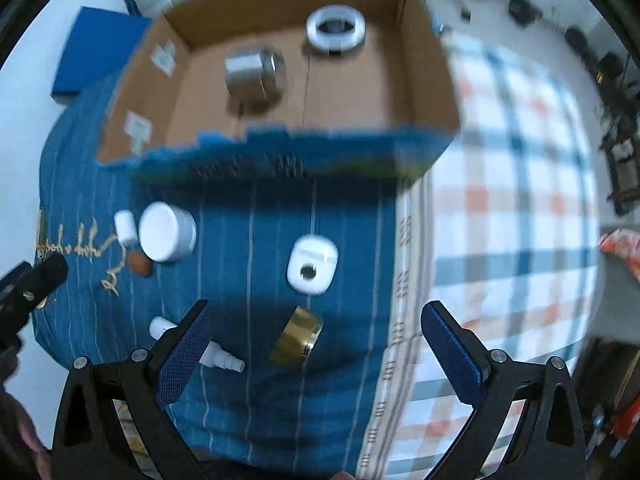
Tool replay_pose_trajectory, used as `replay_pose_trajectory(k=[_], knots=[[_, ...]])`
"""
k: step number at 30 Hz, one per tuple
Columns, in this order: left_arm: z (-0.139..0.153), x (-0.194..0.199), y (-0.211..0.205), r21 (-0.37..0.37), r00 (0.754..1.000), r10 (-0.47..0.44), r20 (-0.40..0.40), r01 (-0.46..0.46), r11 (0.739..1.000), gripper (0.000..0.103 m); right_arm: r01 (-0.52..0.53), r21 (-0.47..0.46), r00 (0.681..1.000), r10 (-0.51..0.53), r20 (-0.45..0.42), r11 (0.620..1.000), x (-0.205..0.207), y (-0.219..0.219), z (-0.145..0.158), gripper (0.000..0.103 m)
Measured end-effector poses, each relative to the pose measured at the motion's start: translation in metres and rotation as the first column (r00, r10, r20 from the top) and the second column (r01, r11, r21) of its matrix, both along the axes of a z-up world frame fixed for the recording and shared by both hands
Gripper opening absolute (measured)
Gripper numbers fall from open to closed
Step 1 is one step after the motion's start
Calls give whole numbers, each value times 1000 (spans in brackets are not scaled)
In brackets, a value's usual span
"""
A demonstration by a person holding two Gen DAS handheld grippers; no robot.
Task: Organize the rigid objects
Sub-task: 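Withdraw both grippers from the box back over the bed, then grasp the large white jar with the left gripper while the right grasps the gold tape roll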
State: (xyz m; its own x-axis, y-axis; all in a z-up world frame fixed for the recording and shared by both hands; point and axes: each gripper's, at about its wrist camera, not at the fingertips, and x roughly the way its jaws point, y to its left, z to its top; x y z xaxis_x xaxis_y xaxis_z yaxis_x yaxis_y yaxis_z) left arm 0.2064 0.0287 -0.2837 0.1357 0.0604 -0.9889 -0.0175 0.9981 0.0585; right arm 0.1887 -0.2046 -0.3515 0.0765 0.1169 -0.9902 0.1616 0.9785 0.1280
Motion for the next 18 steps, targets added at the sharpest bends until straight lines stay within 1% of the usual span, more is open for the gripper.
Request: replay_pose_trajectory(k=[2,5,8,13,15,16,18], knots=[[-28,4,8,1,999,17,-47,-17,1000,95,12,11,999,-12,-52,1000,2,0,-28,103],[-63,14,11,8,994,15,-104,-14,1000,95,28,20,995,-26,-100,999,7,3,-57,103],[-92,24,10,18,989,-2,-145,5,1000,95,43,12,987,-41,-154,999,10,4,-81,103],[-120,41,-2,13,982,-51,-181,54,998,95,56,13,975,-52,-216,998,-3,3,-90,103],[-130,46,-10,13,976,-77,-202,82,997,95,47,39,969,-36,-245,998,-12,7,-96,102],[-134,46,-13,13,973,-89,-211,94,996,95,42,46,965,-28,-261,998,-17,9,-100,99],[-139,45,-18,11,969,-103,-223,109,994,95,31,42,959,-18,-283,999,-27,10,-108,77]])
